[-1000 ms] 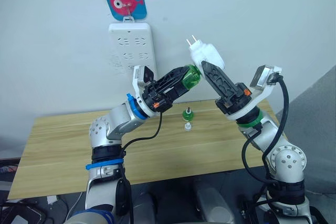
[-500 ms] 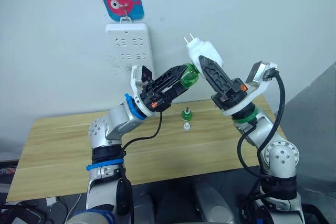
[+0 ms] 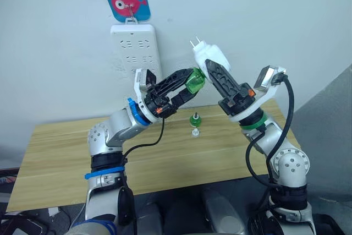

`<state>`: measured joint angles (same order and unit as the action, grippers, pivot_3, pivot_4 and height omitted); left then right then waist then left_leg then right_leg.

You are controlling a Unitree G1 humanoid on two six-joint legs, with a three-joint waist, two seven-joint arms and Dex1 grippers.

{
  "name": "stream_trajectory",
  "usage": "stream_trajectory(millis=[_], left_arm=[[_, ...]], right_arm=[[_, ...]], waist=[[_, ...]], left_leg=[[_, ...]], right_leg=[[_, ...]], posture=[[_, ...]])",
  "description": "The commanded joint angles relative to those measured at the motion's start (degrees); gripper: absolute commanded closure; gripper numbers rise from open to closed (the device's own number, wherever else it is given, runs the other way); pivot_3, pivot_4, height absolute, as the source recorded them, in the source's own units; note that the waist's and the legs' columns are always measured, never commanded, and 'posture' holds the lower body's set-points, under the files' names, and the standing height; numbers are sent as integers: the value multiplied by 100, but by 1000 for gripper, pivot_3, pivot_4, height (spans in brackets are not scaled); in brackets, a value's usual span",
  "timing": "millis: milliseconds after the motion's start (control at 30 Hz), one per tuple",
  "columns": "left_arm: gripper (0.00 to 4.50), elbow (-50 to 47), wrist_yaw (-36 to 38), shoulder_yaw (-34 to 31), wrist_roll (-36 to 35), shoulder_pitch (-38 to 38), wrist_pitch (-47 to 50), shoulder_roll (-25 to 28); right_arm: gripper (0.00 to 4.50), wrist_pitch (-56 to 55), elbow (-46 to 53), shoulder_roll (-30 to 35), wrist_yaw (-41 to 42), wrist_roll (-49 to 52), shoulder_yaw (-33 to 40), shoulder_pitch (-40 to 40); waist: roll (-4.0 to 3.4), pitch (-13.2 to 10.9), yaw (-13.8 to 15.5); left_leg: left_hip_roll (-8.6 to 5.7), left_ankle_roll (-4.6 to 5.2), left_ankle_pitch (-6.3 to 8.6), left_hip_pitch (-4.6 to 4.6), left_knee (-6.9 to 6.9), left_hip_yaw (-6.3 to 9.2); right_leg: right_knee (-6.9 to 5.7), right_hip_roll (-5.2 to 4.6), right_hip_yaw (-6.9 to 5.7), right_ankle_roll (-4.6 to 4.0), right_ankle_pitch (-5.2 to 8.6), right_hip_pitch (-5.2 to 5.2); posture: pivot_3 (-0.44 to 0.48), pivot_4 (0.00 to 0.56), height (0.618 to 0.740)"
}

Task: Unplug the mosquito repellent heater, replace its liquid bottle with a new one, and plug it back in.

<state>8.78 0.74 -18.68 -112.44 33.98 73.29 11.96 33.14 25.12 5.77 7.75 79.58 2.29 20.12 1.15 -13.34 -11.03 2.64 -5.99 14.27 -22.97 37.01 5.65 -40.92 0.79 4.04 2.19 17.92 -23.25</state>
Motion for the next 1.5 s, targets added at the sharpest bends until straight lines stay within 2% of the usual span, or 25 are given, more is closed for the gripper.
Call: stream_trajectory(millis=[33,100,200,300,333,400,567,733,800,900,1100,1200,1267,1500], left_arm=[[0,-551,117,44,143,-161,-203,405],[0,-797,68,55,327,-303,-512,571],[0,-1423,198,35,1246,-642,-932,890],[0,-2387,882,437,3208,-1065,-1771,1318],[0,-2637,1082,669,4092,-1241,-2339,1465],[0,-2985,1539,987,5325,-1588,-3247,1656],[0,-3653,2116,1268,7104,-2698,-4777,1792],[0,-3455,2071,954,8750,-3519,-6341,1802],[0,-3255,2117,761,8981,-3551,-6642,1828],[0,-2956,2411,639,8953,-3332,-6815,1877],[0,-2416,2856,481,8935,-2947,-6983,1989],[0,-2284,2929,406,8820,-2766,-6897,1957],[389,-2265,3005,456,8785,-2627,-6823,1950],[398,-1870,3013,518,8784,-1901,-6518,1907]], right_arm=[[1543,-87,265,-15,-1,-7,89,-38],[1543,-116,258,8,-26,-49,127,-60],[1543,-176,186,90,-70,-182,281,-66],[1543,-153,140,294,-69,-426,391,-87],[1543,-112,139,405,-48,-516,411,-101],[1543,-8,163,643,17,-673,429,-123],[1543,229,372,1158,155,-752,419,-216],[1543,423,713,1553,218,-1032,265,-318],[1543,501,913,1701,211,-1167,195,-360],[1543,600,1202,1936,216,-1350,116,-393],[1543,758,1738,2499,183,-1844,80,-412],[1543,856,1941,2772,174,-2011,127,-446],[1543,912,2046,2917,189,-2062,171,-500],[1543,987,2150,3029,102,-2010,232,-470]], waist=[[0,0,2],[0,0,6],[-1,0,29],[-1,0,50],[-2,0,93],[-3,-1,135],[-4,-1,211],[-3,-2,334],[-3,-2,365],[-2,-2,446],[-2,-3,504],[-1,-3,501],[-1,-3,500],[0,-3,483]], left_leg=[[0,-1,0,0,0,0],[1,-1,-1,1,-1,-1],[1,-1,-1,1,-1,0],[1,-1,-1,2,-4,0],[0,-1,-1,4,-5,-3],[0,-1,-1,6,-6,-9],[3,14,8,7,-12,-16],[3,17,10,6,-10,-16],[2,17,10,5,-7,-18],[2,17,10,5,-5,-18],[1,17,10,3,-5,-18],[3,18,10,2,-8,-16],[3,18,10,1,-8,-15],[2,17,9,3,-3,-13]], right_leg=[[0,0,0,0,0,0],[0,-1,1,0,0,0],[0,-2,0,0,0,0],[1,-1,1,0,0,0],[1,-1,5,0,0,0],[3,-2,7,0,0,-1],[5,-1,14,-1,0,-2],[5,-1,15,-1,0,-3],[6,-2,17,-1,0,-3],[6,-1,16,0,1,-3],[12,-1,12,0,1,-3],[12,-1,9,0,1,-3],[12,-2,8,0,1,-3],[8,-1,6,0,0,-2]], posture=[[-249,183,725],[-246,183,725],[-226,187,725],[-203,189,725],[-195,190,725],[-181,192,725],[-168,195,725],[-151,200,725],[-151,200,725],[-126,202,725],[-138,204,725],[-151,201,725],[-158,200,725],[-172,198,725]])
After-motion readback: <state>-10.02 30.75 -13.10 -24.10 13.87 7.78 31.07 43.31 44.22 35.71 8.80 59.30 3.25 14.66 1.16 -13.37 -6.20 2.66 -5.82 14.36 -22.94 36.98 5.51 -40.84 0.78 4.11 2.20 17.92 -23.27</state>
